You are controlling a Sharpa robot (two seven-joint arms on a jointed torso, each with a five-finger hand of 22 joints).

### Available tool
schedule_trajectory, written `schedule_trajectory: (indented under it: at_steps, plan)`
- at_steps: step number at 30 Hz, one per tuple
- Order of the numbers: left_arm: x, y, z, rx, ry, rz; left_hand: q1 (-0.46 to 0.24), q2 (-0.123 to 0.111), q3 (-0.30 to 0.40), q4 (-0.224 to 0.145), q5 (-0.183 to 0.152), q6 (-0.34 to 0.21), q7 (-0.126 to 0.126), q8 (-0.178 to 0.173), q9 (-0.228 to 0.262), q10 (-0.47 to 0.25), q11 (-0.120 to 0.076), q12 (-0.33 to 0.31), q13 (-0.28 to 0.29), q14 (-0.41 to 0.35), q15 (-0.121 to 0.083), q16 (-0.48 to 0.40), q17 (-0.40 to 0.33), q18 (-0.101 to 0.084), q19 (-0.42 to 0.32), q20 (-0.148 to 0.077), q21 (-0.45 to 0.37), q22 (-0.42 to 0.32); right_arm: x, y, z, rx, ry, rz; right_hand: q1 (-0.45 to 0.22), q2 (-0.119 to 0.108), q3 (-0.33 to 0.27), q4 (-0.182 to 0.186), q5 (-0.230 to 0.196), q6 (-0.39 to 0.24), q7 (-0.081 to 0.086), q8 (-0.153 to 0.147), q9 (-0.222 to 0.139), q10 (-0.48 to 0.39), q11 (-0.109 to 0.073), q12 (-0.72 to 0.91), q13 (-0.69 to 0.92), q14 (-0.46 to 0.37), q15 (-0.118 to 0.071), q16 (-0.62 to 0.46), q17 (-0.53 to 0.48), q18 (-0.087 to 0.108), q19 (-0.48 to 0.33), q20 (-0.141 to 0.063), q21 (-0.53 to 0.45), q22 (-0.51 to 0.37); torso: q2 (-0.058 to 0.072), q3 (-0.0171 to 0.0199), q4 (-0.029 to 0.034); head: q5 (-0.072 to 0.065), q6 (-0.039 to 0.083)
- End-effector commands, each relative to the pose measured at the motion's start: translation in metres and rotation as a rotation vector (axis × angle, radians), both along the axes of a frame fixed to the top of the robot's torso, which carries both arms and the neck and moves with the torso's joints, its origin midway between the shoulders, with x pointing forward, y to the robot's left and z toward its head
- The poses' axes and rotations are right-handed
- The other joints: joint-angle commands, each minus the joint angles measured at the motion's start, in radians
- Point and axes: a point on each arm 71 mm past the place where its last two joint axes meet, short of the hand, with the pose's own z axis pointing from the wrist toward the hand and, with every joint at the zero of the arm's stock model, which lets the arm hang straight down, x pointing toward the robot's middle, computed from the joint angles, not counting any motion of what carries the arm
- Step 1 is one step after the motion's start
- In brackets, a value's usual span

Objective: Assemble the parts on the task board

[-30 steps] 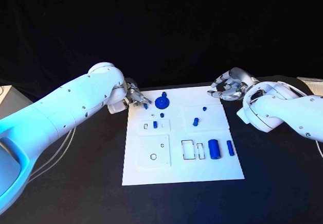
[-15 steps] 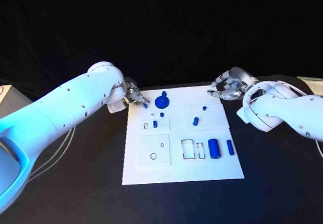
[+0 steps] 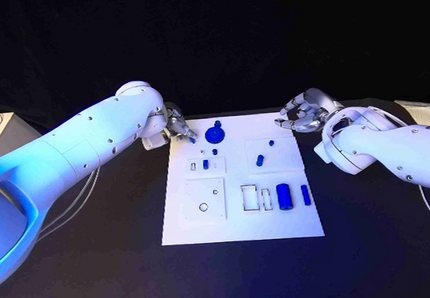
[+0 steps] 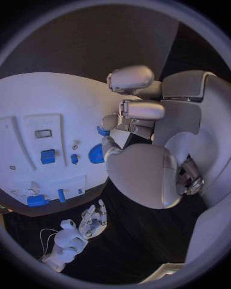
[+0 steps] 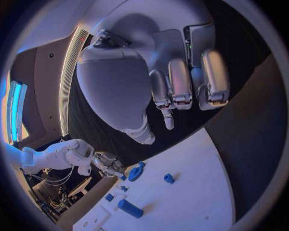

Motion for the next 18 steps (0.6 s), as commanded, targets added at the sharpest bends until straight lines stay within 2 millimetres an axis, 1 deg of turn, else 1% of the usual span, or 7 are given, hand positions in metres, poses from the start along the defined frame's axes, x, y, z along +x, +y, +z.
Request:
schedule_trajectory:
  at_steps: [1,4,6,8,10,15,18]
  plan:
    - [-0.0018,-0.0020,-0.0036,0.003,0.026,-0.018,0.016,-0.004,0.052,-0.023,0.006,-0.010,0.000,0.009,0.004,-0.001,-0.008,0.000,-0.004,0.069,-0.007,0.006,0.169,-0.014,0.001,-0.008,0.004,0.001,-0.0003,0.0013,0.0002,-0.011,-0.002,0.012,-0.005,0.001,0.006,-0.001,0.006,-0.003,-0.003,0.006,-0.001,0.023,-0.003,-0.003,0.184,0.103,0.000,-0.003,0.246,-0.013,0.102,-0.002,-0.004,0.259,0.000,-0.0002,0.0008,-0.001,0.000]
    - [-0.0019,-0.0019,-0.0038,0.003,0.028,-0.018,0.025,-0.020,0.142,-0.081,0.006,-0.019,0.003,0.024,0.017,0.000,-0.008,-0.003,-0.005,0.069,-0.006,0.006,0.169,-0.014,0.001,-0.009,0.005,0.003,-0.0003,0.0012,0.0002,-0.011,-0.001,0.012,-0.005,0.001,0.006,-0.001,0.006,-0.003,-0.003,0.006,-0.001,0.023,-0.003,-0.003,0.184,0.103,0.000,-0.003,0.246,-0.013,0.102,-0.002,-0.004,0.259,0.000,-0.0003,0.0009,0.000,0.000]
    - [-0.0020,-0.0020,-0.0039,0.001,0.029,-0.018,0.003,-0.029,0.199,-0.115,0.009,-0.024,0.007,0.036,0.027,0.002,-0.005,-0.003,-0.005,0.069,-0.004,0.006,0.169,-0.014,0.000,-0.007,0.005,0.004,-0.0002,0.0014,0.0002,-0.011,-0.001,0.012,-0.007,0.001,0.008,0.000,0.007,-0.003,-0.003,0.007,-0.001,0.023,-0.003,-0.003,0.184,0.103,0.000,-0.003,0.246,-0.013,0.102,-0.002,-0.004,0.259,0.000,-0.0003,0.0006,0.000,0.000]
    - [-0.0022,-0.0022,-0.0041,-0.002,0.032,-0.019,-0.007,-0.029,0.227,-0.131,0.012,-0.025,0.009,0.041,0.031,0.003,-0.002,-0.004,-0.006,0.069,-0.003,0.007,0.170,-0.014,0.000,-0.006,0.007,0.006,-0.0001,0.0015,0.0001,-0.011,-0.001,0.012,-0.007,0.001,0.008,0.000,0.007,-0.003,-0.003,0.007,-0.001,0.023,-0.003,-0.003,0.184,0.103,0.000,-0.003,0.246,-0.013,0.102,-0.002,-0.004,0.259,0.000,-0.0001,0.0004,0.000,0.000]
    - [-0.0023,-0.0023,-0.0042,-0.005,0.034,-0.019,-0.028,-0.029,0.274,-0.159,0.016,-0.026,0.012,0.046,0.036,0.005,0.000,-0.003,-0.005,0.070,-0.001,0.008,0.172,-0.015,0.001,-0.005,0.009,0.009,-0.0001,0.0016,0.0001,-0.011,-0.001,0.013,-0.007,0.001,0.008,0.000,0.007,-0.003,-0.003,0.007,-0.001,0.023,-0.003,-0.003,0.184,0.103,0.000,-0.003,0.246,-0.013,0.102,-0.002,-0.004,0.259,0.000,-0.0001,0.0008,0.000,0.000]
    - [-0.0025,-0.0027,-0.0045,-0.016,0.038,-0.018,-0.047,-0.030,0.306,-0.180,0.021,-0.024,0.014,0.049,0.038,0.007,0.001,-0.002,-0.005,0.071,0.000,0.010,0.175,-0.015,0.001,-0.004,0.011,0.010,0.0001,0.0017,0.0000,-0.012,-0.001,0.013,-0.007,0.001,0.008,0.000,0.007,-0.003,-0.003,0.007,-0.001,0.023,-0.003,-0.003,0.184,0.103,0.000,-0.003,0.246,-0.013,0.102,-0.002,-0.004,0.259,-0.001,-0.0009,0.0007,0.001,0.000]
    - [-0.0025,-0.0027,-0.0043,-0.025,0.037,-0.014,-0.053,-0.030,0.315,-0.186,0.023,-0.022,0.014,0.051,0.039,0.009,0.001,0.000,-0.002,0.071,0.000,0.010,0.176,-0.015,0.001,-0.004,0.011,0.011,0.0002,0.0018,0.0000,-0.012,-0.001,0.013,-0.007,0.001,0.008,0.000,0.007,-0.003,-0.003,0.007,-0.001,0.023,-0.003,-0.003,0.184,0.103,0.000,-0.003,0.246,-0.013,0.102,-0.002,-0.004,0.259,-0.001,-0.0007,0.0009,0.001,0.001]
